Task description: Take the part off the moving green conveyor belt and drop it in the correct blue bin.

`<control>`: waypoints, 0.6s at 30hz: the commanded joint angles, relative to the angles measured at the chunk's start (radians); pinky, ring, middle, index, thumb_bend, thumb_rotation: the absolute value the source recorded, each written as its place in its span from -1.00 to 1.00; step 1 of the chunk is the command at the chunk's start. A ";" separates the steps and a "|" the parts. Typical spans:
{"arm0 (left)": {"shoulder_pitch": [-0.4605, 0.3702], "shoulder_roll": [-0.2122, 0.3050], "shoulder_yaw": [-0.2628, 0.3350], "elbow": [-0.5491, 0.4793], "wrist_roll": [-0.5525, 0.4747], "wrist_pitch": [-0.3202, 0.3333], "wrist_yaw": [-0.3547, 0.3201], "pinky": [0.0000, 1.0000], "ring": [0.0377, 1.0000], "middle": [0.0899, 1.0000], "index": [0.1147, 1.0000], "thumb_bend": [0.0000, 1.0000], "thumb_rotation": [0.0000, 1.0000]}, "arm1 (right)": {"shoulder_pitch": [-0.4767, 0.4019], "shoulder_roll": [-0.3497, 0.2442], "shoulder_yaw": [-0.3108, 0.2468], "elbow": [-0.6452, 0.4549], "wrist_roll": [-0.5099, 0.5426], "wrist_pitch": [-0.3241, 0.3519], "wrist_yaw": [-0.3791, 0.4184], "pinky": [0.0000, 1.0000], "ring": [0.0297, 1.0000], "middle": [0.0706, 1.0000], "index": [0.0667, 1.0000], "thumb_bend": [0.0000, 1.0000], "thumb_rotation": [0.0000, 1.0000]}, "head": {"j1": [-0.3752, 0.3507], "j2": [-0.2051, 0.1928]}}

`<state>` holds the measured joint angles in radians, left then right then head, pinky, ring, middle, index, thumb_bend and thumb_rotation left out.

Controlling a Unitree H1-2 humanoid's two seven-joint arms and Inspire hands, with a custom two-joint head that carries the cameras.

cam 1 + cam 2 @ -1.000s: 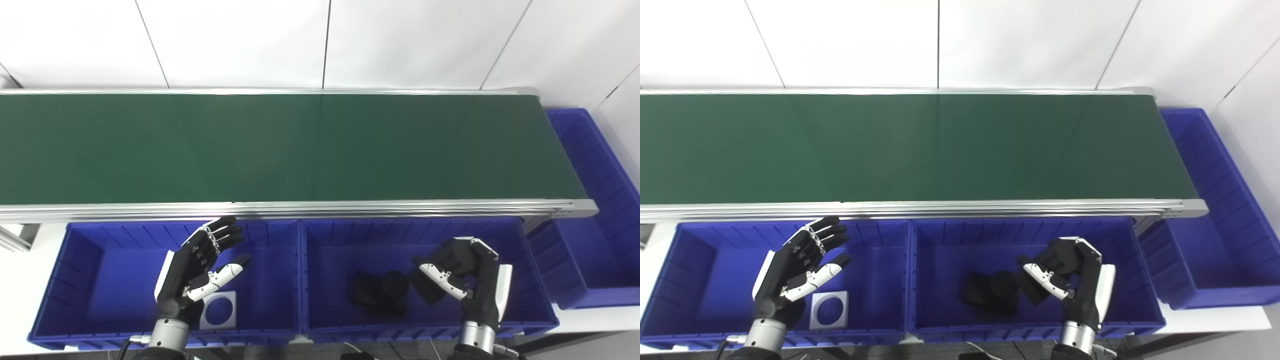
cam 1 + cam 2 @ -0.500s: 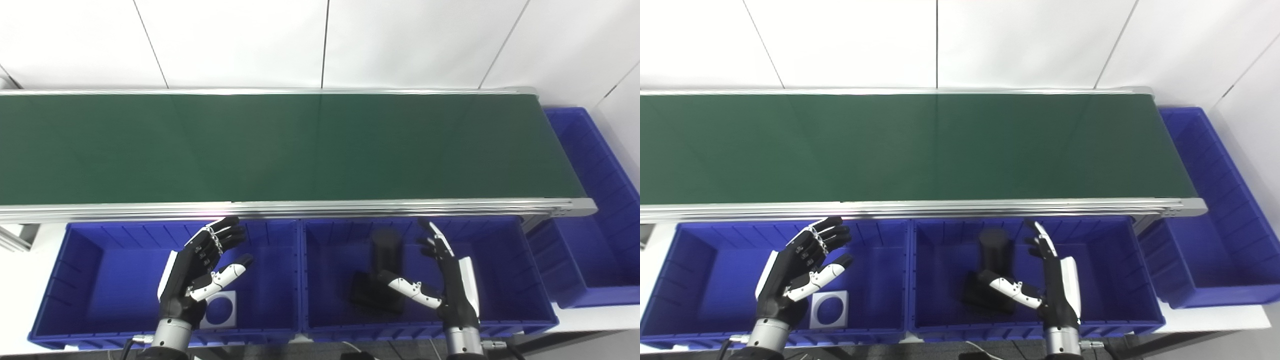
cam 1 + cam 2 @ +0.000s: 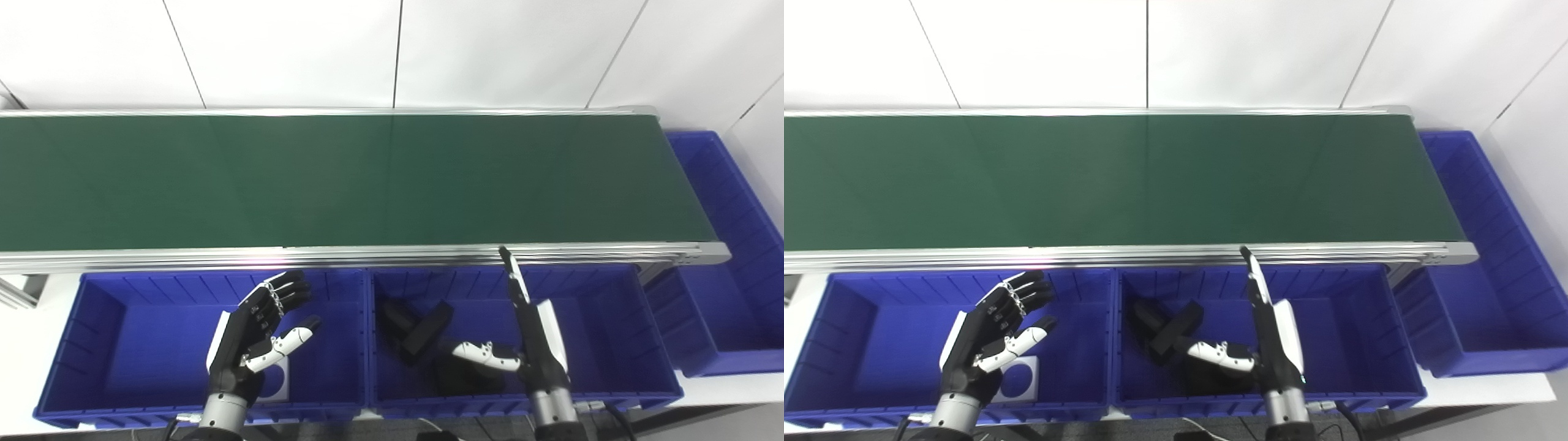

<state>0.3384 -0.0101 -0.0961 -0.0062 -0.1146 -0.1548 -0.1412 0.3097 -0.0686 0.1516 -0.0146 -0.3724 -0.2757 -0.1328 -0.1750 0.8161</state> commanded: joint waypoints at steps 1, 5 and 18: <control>-0.004 -0.009 -0.006 -0.003 0.007 -0.046 0.001 0.59 0.37 0.34 0.36 0.20 -1.00 | -0.024 0.001 0.016 -0.026 0.012 -0.075 0.007 0.95 1.00 1.00 1.00 0.70 -0.43 | 0.016 -0.011; -0.012 -0.013 -0.006 0.017 0.018 -0.064 0.004 0.56 0.35 0.34 0.36 0.23 -1.00 | -0.054 0.004 0.048 -0.004 0.041 -0.110 0.025 0.76 0.92 0.99 0.95 0.60 -0.50 | 0.054 -0.035; -0.042 -0.018 0.002 0.105 0.031 -0.160 0.011 0.57 0.39 0.39 0.38 0.19 -1.00 | -0.175 0.059 0.112 0.184 0.061 -0.182 0.034 0.40 0.61 0.69 0.70 0.54 -0.67 | 0.132 -0.142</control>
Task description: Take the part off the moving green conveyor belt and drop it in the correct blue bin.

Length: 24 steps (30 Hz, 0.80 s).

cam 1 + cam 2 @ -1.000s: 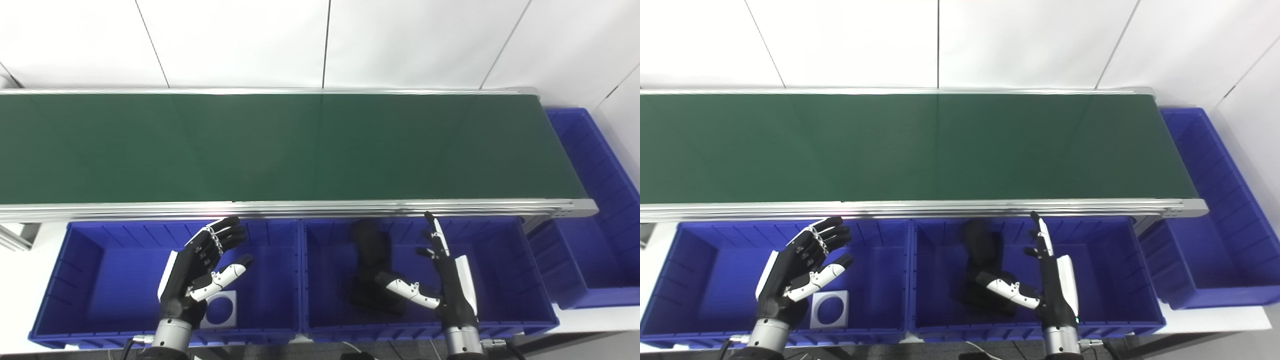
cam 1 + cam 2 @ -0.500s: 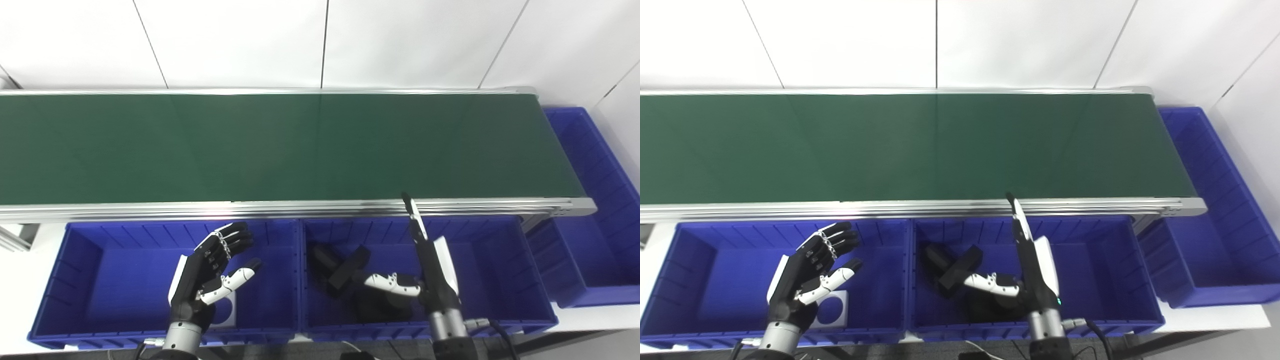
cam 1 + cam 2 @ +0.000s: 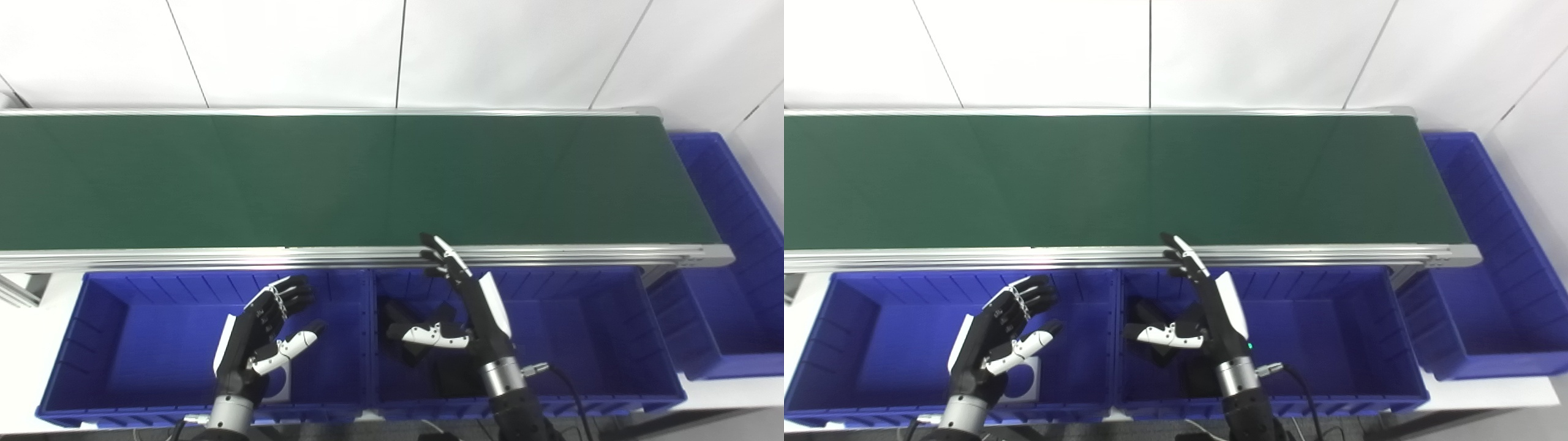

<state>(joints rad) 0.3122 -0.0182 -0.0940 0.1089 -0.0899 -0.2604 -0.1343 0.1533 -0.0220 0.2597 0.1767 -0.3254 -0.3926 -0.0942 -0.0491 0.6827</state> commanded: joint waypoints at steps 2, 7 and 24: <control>-0.019 -0.012 0.001 0.000 0.013 -0.069 0.010 0.55 0.40 0.39 0.38 0.19 -1.00 | -0.024 0.015 0.004 0.011 0.019 -0.070 -0.005 0.37 0.58 0.67 0.69 0.54 -0.71 | 0.013 -0.015; -0.024 -0.018 0.005 0.019 0.030 -0.107 0.023 0.52 0.43 0.41 0.41 0.16 -1.00 | -0.029 0.005 0.010 0.056 0.031 -0.077 -0.018 0.28 0.52 0.62 0.66 0.55 -0.82 | 0.037 -0.034; -0.011 -0.020 0.005 0.018 0.047 -0.141 0.039 0.70 0.59 0.57 0.47 0.16 -1.00 | -0.007 -0.051 0.026 0.106 0.062 -0.077 -0.077 0.24 0.44 0.55 0.58 0.43 -1.00 | 0.033 -0.018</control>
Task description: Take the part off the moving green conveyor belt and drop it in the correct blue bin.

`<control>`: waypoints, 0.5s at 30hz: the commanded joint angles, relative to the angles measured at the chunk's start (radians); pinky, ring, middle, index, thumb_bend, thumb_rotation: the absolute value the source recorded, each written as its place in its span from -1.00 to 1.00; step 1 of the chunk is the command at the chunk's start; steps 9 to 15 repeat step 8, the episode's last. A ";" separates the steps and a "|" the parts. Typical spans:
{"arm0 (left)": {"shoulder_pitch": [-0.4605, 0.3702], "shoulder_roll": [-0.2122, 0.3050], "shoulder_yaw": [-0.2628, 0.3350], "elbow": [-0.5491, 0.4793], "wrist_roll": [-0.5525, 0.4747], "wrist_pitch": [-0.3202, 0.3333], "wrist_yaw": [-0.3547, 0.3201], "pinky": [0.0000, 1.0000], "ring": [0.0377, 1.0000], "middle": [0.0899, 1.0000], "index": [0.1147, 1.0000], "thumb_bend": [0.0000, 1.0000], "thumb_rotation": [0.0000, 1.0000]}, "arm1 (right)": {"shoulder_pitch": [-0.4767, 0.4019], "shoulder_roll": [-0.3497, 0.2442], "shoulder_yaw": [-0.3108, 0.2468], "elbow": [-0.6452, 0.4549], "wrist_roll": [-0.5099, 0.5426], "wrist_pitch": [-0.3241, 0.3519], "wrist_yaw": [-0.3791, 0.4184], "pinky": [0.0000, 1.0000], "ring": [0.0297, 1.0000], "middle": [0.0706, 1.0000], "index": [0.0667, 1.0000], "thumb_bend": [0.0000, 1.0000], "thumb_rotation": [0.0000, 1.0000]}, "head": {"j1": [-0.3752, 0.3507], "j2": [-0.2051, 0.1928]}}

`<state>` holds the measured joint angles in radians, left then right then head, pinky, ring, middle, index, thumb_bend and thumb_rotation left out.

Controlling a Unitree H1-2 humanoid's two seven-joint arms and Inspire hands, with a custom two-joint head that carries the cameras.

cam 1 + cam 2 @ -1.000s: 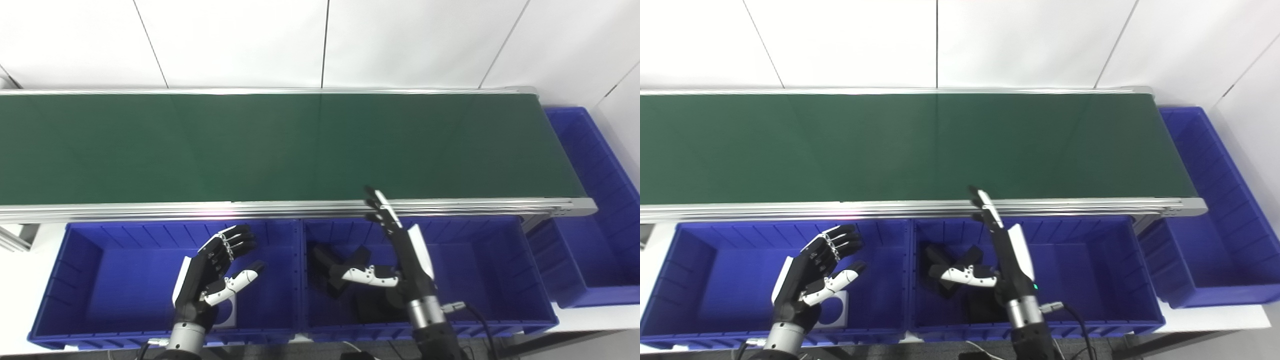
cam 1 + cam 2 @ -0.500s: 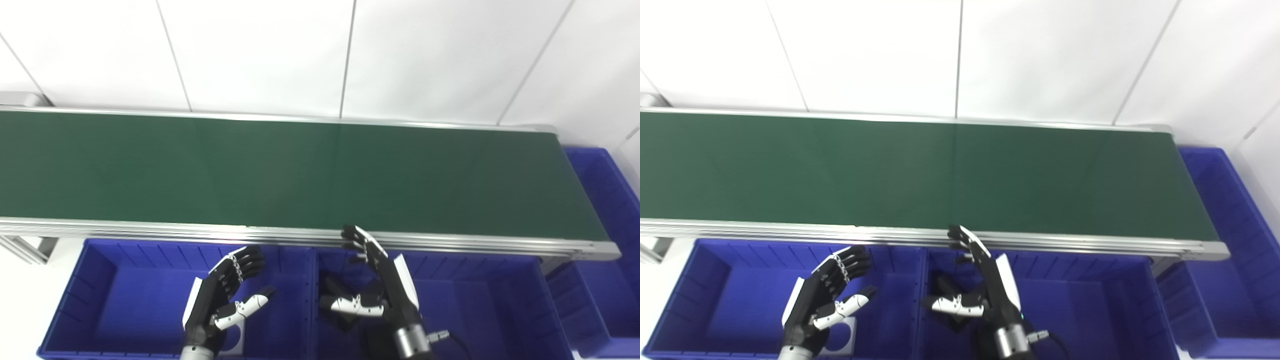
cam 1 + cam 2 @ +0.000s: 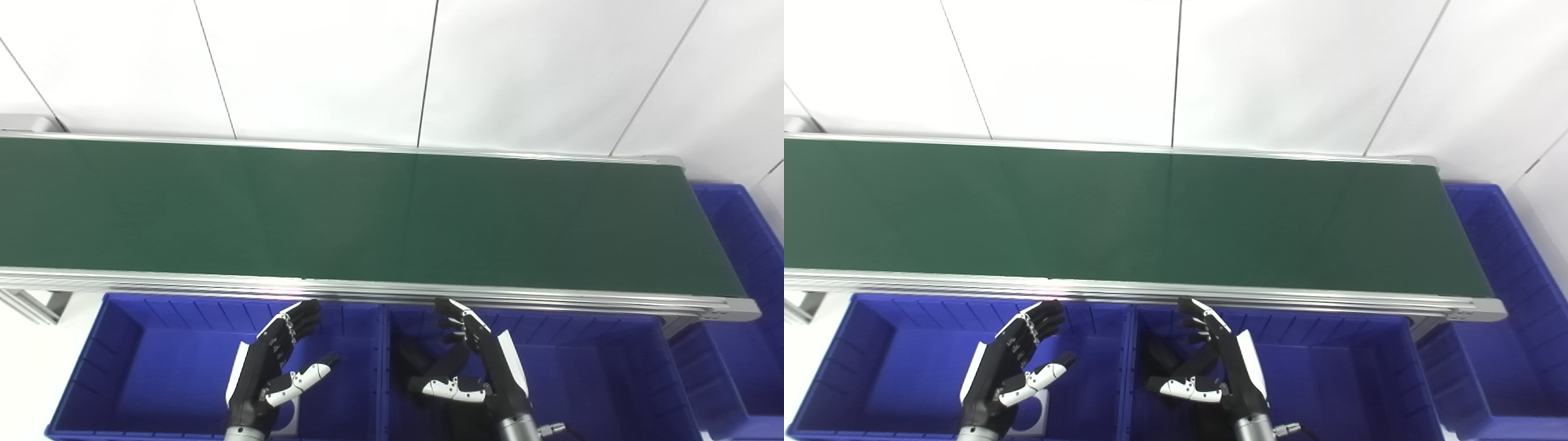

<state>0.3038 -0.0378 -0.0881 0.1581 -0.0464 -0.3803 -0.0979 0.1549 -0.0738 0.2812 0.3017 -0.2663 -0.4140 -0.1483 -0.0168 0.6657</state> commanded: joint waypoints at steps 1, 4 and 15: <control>-0.001 0.001 -0.001 -0.035 0.004 -0.020 0.002 0.70 0.59 0.58 0.48 0.16 -1.00 | -0.007 0.000 0.007 -0.018 0.000 -0.056 -0.031 0.23 0.42 0.54 0.57 0.42 -1.00 | -0.006 0.005; -0.001 0.005 -0.001 -0.037 0.011 -0.019 0.003 0.72 0.60 0.59 0.48 0.16 -1.00 | -0.003 -0.002 0.010 -0.015 -0.005 -0.055 -0.047 0.22 0.41 0.52 0.54 0.41 -0.99 | -0.011 0.008; -0.003 0.011 -0.001 -0.040 0.016 -0.016 0.002 0.74 0.61 0.61 0.49 0.15 -1.00 | 0.006 0.000 0.002 -0.017 -0.001 -0.056 -0.045 0.21 0.41 0.52 0.54 0.42 -0.80 | -0.021 0.013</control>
